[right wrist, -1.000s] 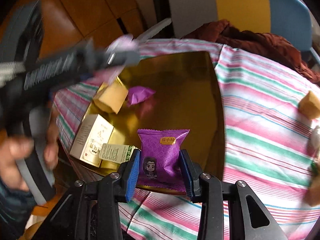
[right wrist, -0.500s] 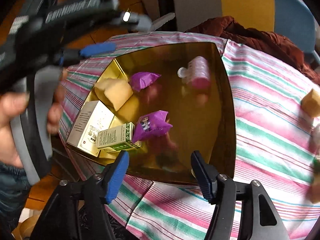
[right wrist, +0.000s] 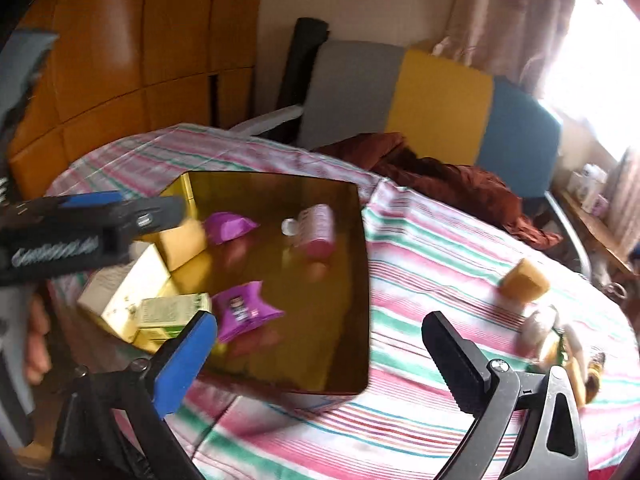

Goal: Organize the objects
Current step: 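Lift both tools out of the tray and move back to the pile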

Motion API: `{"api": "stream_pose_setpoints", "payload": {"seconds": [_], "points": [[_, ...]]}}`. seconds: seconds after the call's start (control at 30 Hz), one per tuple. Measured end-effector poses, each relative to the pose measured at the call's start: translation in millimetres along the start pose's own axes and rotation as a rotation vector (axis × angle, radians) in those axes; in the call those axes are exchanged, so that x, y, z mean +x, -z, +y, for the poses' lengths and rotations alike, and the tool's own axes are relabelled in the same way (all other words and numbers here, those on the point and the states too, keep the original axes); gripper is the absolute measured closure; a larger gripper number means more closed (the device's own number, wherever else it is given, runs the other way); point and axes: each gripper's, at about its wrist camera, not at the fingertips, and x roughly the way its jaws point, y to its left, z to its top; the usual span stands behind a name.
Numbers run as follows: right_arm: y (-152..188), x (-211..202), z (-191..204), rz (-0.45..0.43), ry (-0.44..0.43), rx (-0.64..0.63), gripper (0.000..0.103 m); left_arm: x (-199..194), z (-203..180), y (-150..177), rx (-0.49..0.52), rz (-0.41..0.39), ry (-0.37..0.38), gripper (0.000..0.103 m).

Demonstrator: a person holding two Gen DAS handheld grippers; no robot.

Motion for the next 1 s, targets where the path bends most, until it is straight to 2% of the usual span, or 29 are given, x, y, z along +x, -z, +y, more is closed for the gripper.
{"api": "stream_pose_setpoints", "payload": {"seconds": [0.1, 0.17, 0.27, 0.4, 0.57, 0.73, 1.0], "points": [[2.5, 1.4, -9.6, 0.02, -0.033, 0.05, 0.001, -5.6, 0.7, 4.4, 0.001, -0.011, -0.02, 0.021], [4.1, -2.5, -12.9, 0.001, -0.02, 0.061, 0.001, -6.3, 1.7, 7.3, -0.002, -0.003, -0.034, 0.021], [7.3, -9.7, -18.5, -0.025, 0.0, 0.079, 0.001, -6.4, 2.9, 12.9, -0.004, 0.01, -0.058, 0.03], [10.2, -16.2, -21.7, -0.05, 0.02, 0.097, 0.001, -6.1, 1.6, 18.6, -0.001, 0.021, -0.069, 0.03], [11.7, -18.5, -24.6, -0.053, 0.018, 0.103, 0.001, -7.6, -5.3, 22.1, 0.023, 0.027, -0.054, 0.03], [13.9, -18.1, -31.0, -0.044, 0.022, 0.117, 0.001, -8.4, -14.5, 22.3, 0.039, 0.032, -0.007, 0.03], [18.1, -16.3, -46.8, -0.032, 0.043, 0.145, 0.001, -1.5, -24.4, 27.8, 0.054, 0.076, 0.046, 0.03]]}}
